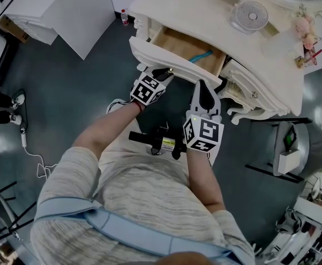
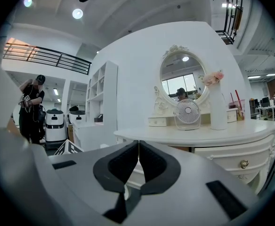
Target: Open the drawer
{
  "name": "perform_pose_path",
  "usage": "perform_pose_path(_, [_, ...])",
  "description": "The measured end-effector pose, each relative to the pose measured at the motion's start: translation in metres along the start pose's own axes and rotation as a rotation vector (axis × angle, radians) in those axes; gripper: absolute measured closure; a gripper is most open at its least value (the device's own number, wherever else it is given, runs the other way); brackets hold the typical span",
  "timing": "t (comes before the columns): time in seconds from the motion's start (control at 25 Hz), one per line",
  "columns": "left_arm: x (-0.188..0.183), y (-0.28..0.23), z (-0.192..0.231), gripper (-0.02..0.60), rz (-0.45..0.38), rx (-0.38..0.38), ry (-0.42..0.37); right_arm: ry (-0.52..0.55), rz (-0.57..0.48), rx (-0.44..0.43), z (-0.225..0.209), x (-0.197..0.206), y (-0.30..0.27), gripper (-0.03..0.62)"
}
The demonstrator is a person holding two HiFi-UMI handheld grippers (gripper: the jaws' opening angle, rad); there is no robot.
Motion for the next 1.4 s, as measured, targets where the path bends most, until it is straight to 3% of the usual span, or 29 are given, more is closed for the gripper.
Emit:
perform_pose_path(0.76, [0.018,0.051,-0.024,0.466,-0.043,0.038,0.003,0.005,0.005,-0.004,0.002,0.0,0.0,0.583])
perform_pose_path(1.4, [0.023,0.06,-0.029,0.469,-0.046,0.046,0.004,0.007,-0.001,-0.003,0.001,0.0,0.001,0.583])
Point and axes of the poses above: the fingertips, and each gripper's own axes: y backward along the fingers, z to its left, x out of its underside, the point moved 9 cm from there along y, backward along the fingers, and after that the axes turned 12 degrees about -z, right-handed, at the moved point
